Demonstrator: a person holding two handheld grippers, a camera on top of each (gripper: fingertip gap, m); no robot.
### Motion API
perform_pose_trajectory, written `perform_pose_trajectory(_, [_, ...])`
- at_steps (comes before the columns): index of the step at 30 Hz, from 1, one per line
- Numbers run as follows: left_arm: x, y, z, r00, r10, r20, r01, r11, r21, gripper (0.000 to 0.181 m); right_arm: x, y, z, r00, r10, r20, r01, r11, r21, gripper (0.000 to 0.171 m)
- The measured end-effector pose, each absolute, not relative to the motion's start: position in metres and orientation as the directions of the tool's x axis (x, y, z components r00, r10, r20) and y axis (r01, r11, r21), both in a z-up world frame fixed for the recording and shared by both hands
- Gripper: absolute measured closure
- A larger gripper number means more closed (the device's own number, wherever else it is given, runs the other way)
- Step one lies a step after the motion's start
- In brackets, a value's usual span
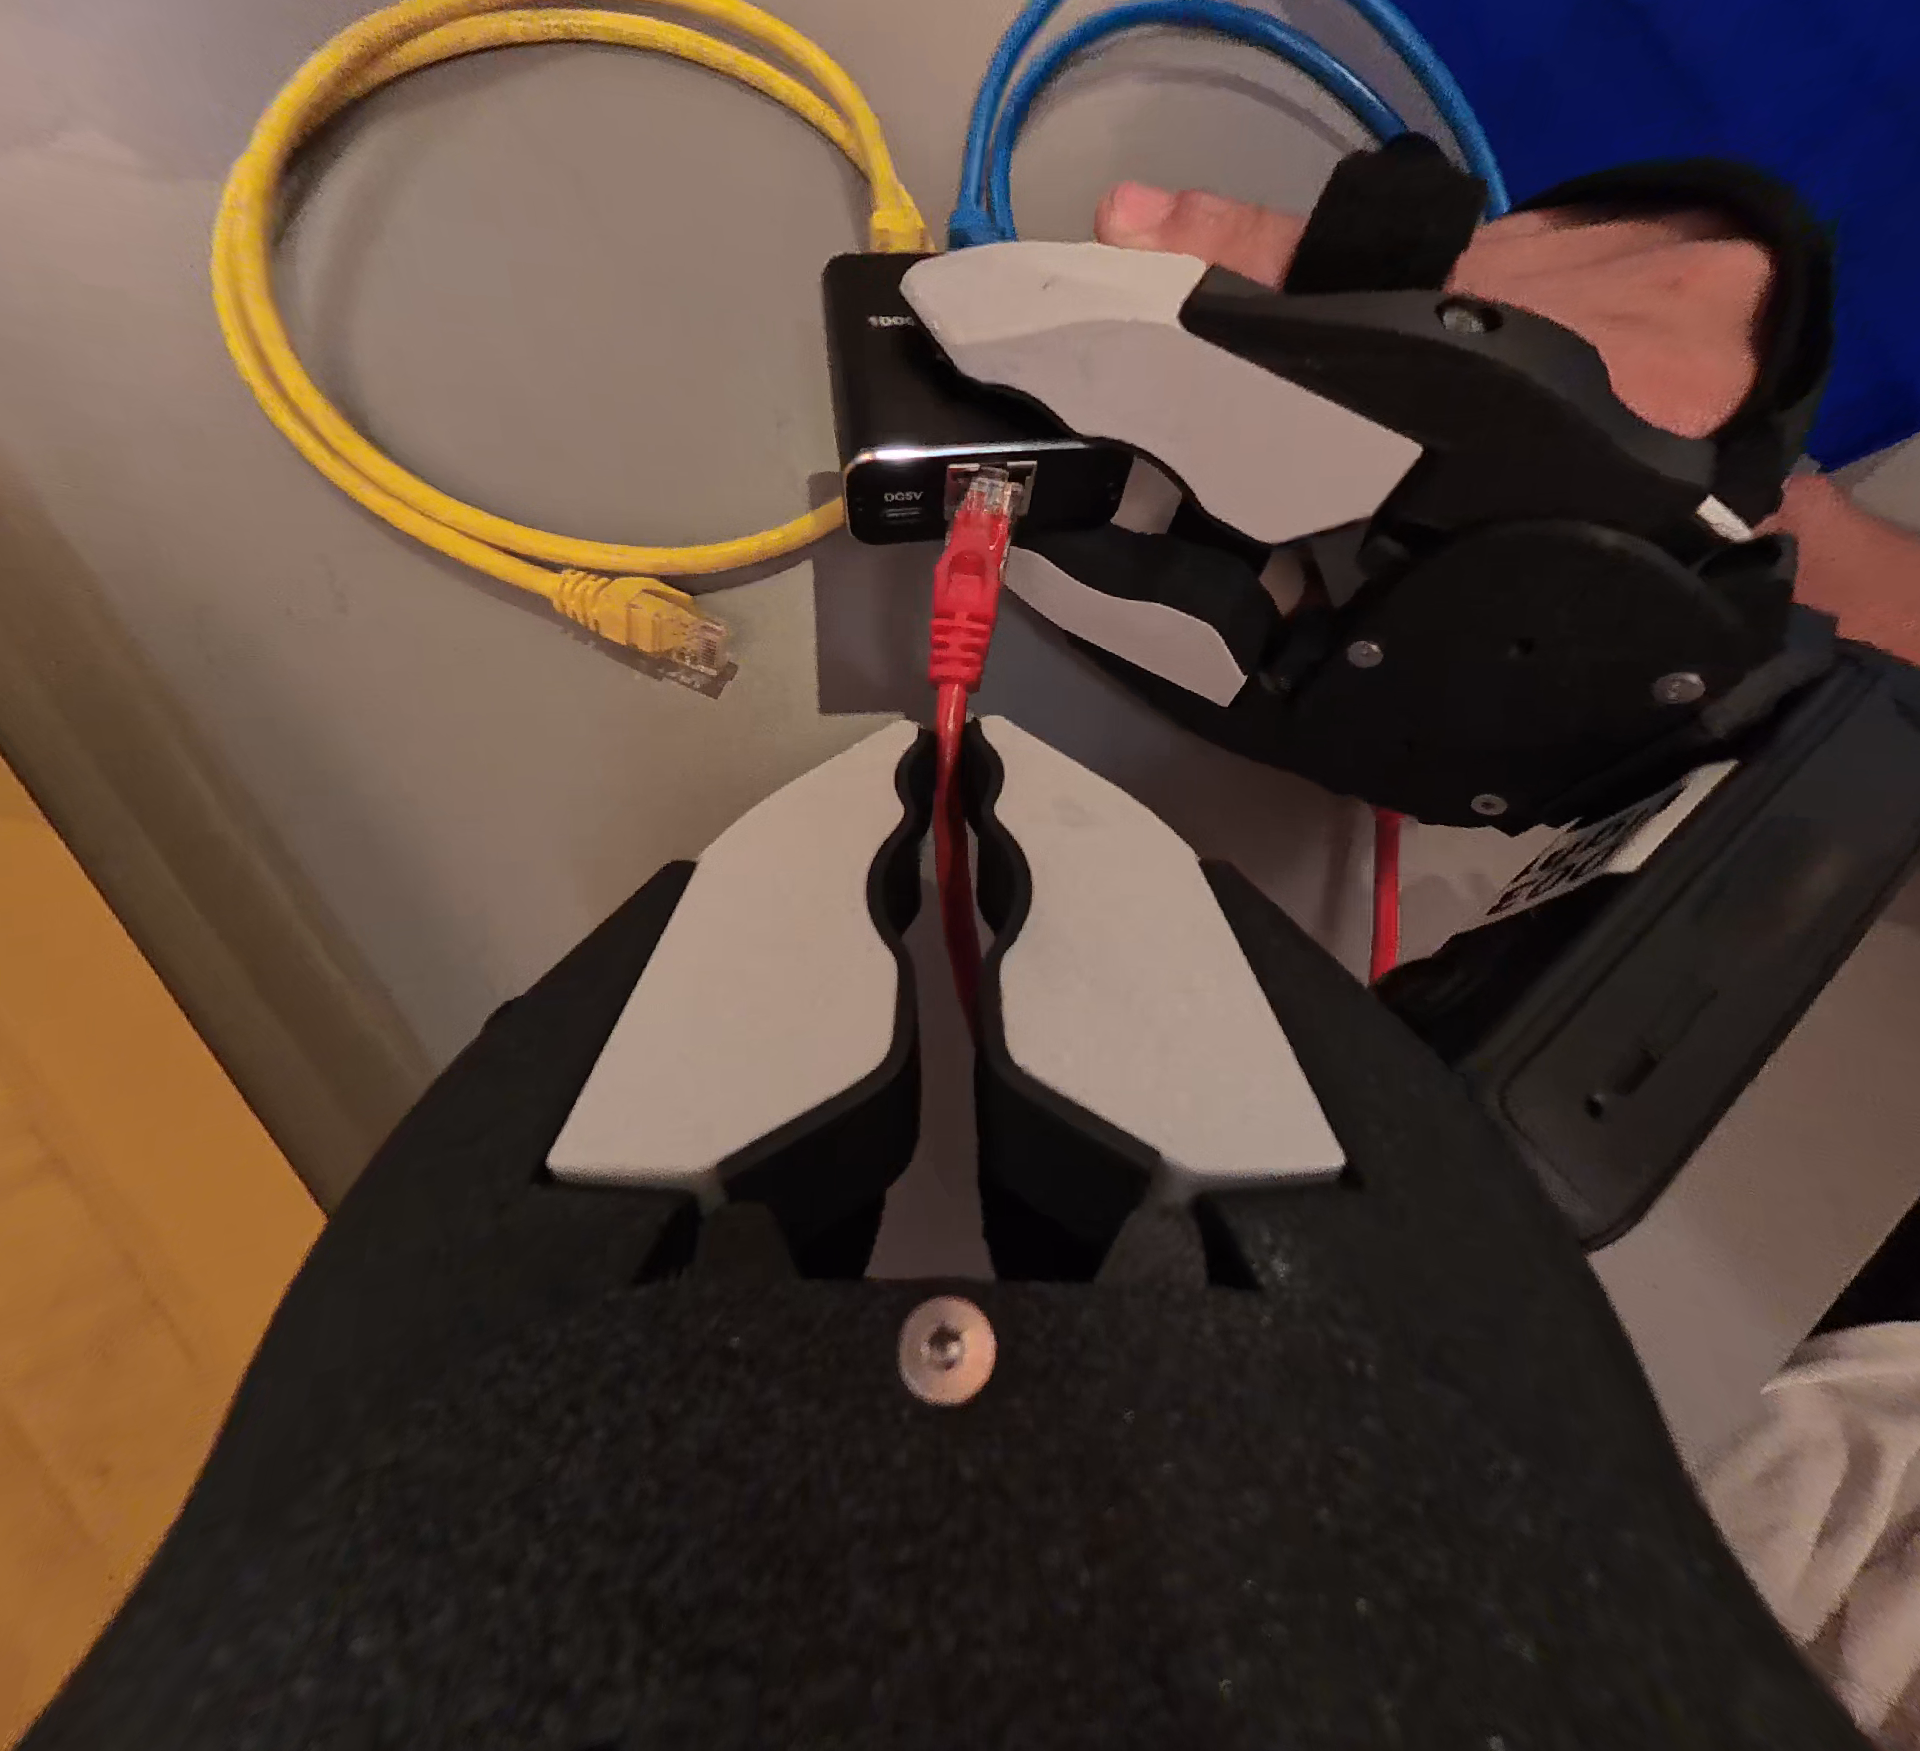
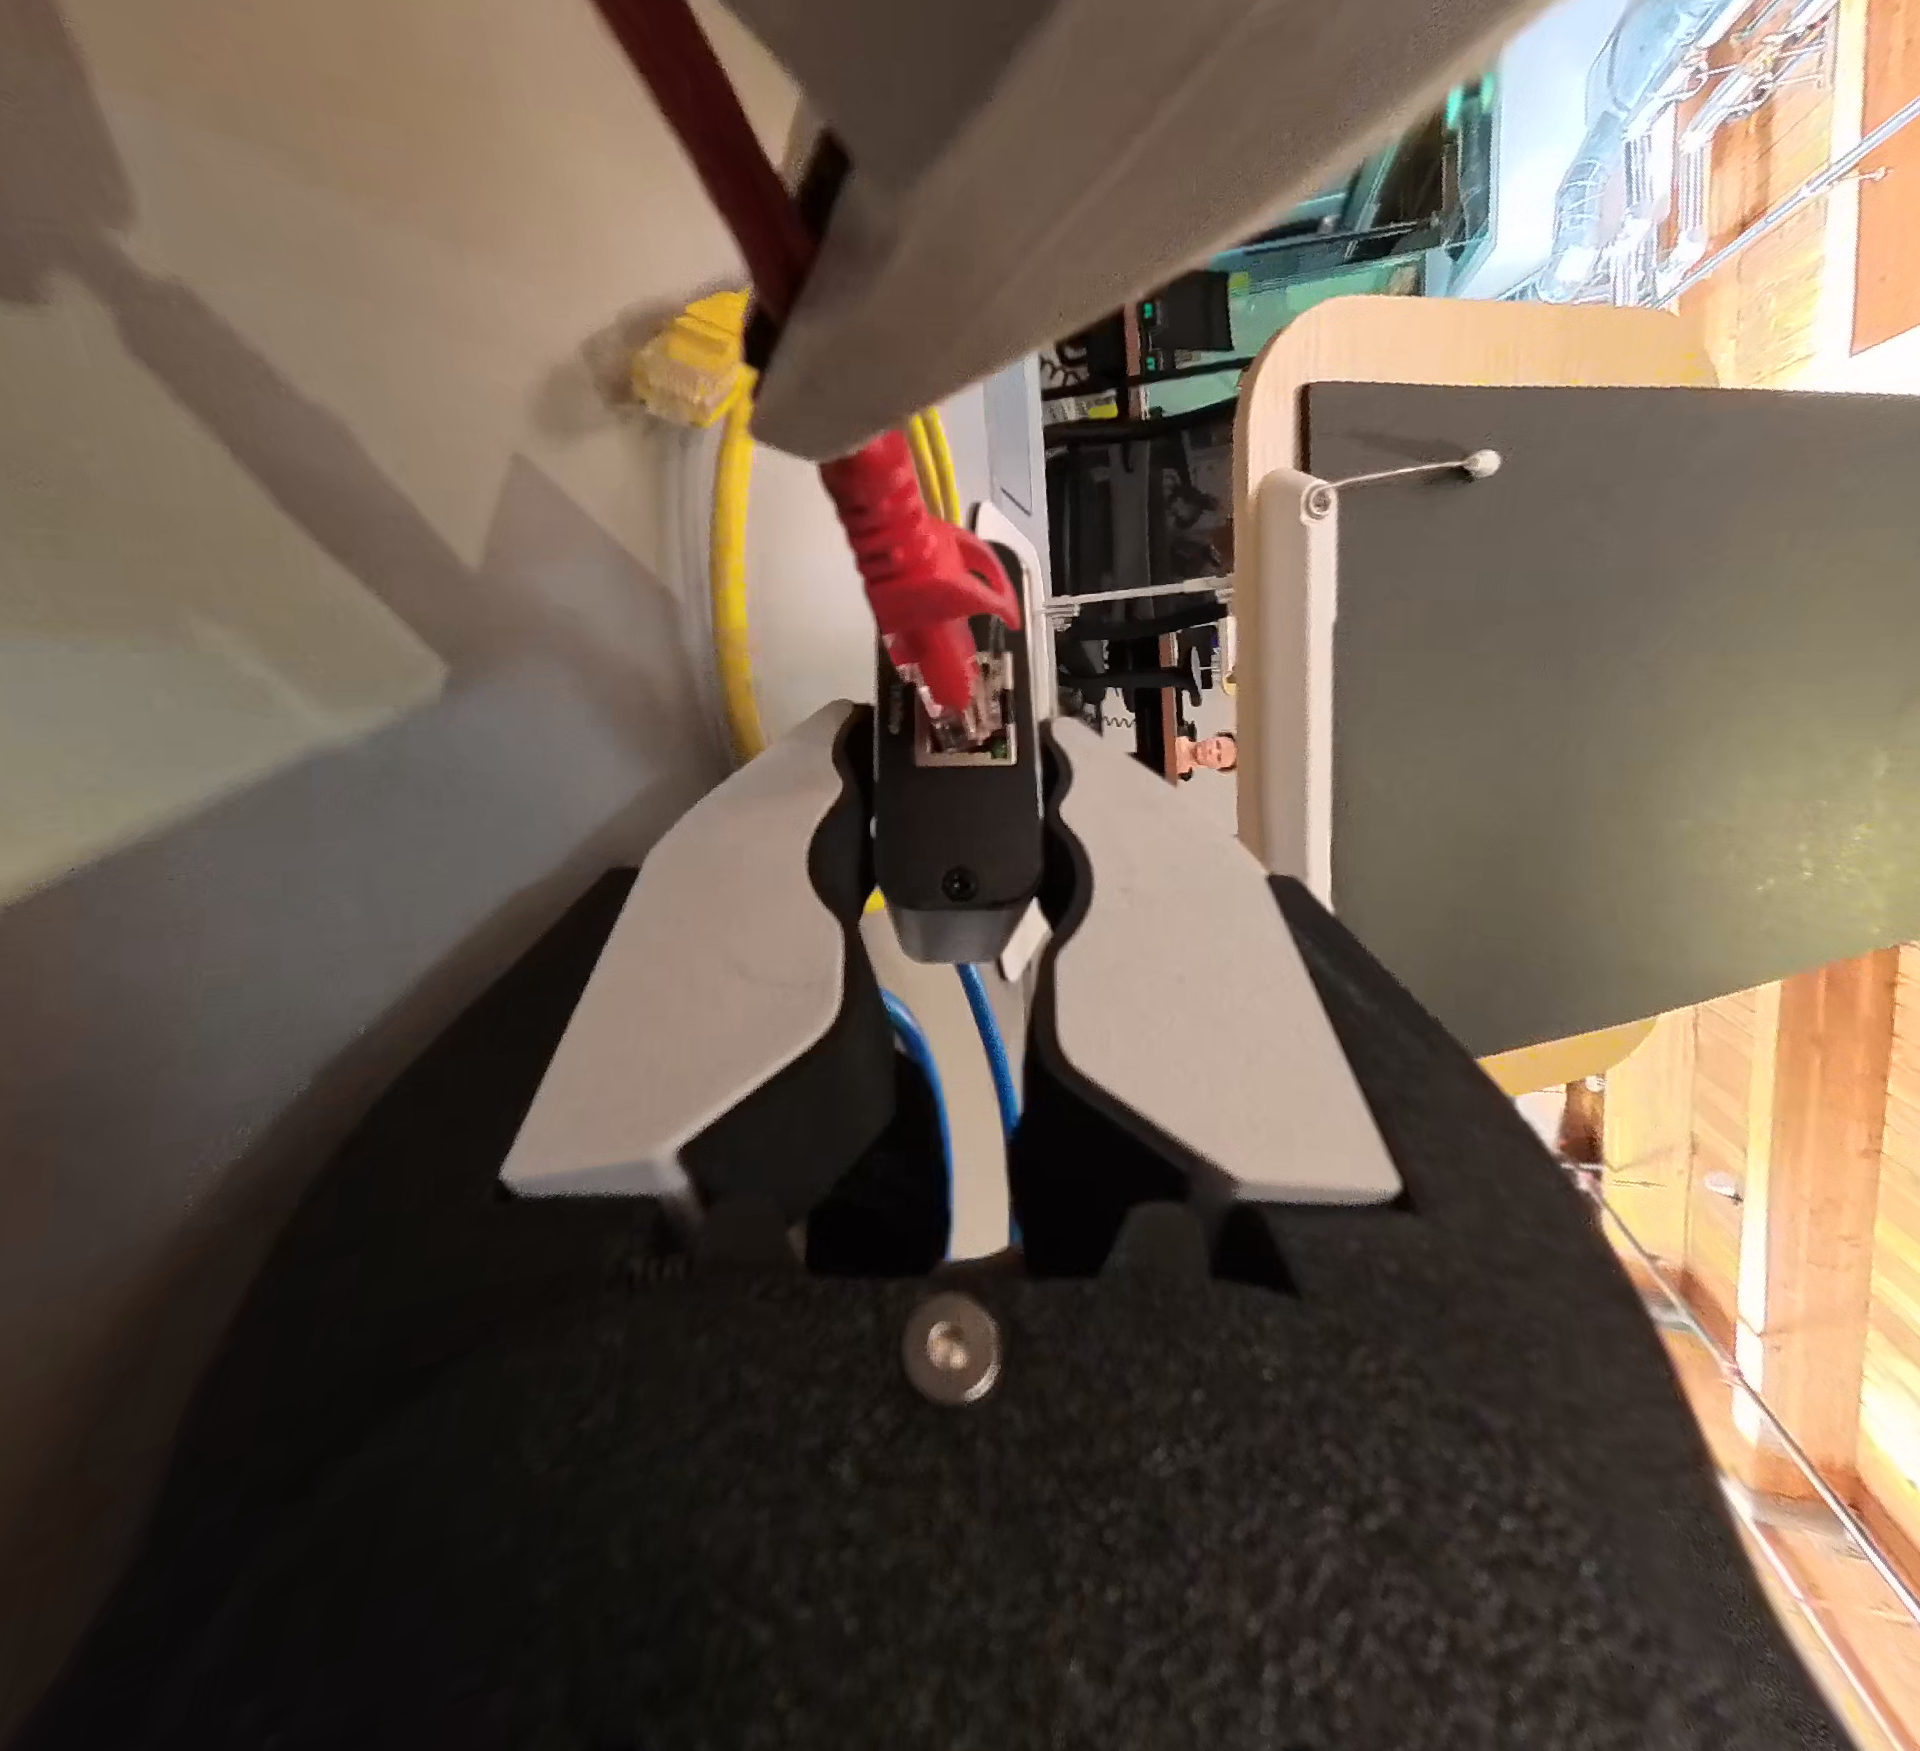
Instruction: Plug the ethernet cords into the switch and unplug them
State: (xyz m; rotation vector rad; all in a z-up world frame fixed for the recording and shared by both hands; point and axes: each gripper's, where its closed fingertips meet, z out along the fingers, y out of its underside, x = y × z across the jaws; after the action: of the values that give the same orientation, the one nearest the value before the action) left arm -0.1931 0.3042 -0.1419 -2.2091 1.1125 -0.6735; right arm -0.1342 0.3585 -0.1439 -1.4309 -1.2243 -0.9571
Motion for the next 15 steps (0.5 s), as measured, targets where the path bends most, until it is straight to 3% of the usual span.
perform_pose_trajectory(6, [-0.189,0.305,-0.131,0.513,-0.833,0.206,-0.495,-0.484,-0.722,0.177,-0.142,0.353,-0.145,0.156,0.211,0.965,0.985,0.033,-0.167,0.144])
perform_pose_trajectory(9, [-0.189,0.305,-0.135,0.505,-0.841,0.194,-0.505,-0.470,-0.724,0.177,-0.144,0.352,-0.146,0.214,0.241,0.947,0.972,0.044,-0.231,0.144])
perform_pose_trajectory(15, [-0.184,0.299,-0.127,0.403,-0.896,0.189,-0.509,-0.390,-0.767,0.176,-0.147,0.347,-0.133,0.224,0.194,0.955,0.954,0.158,-0.256,0.144])
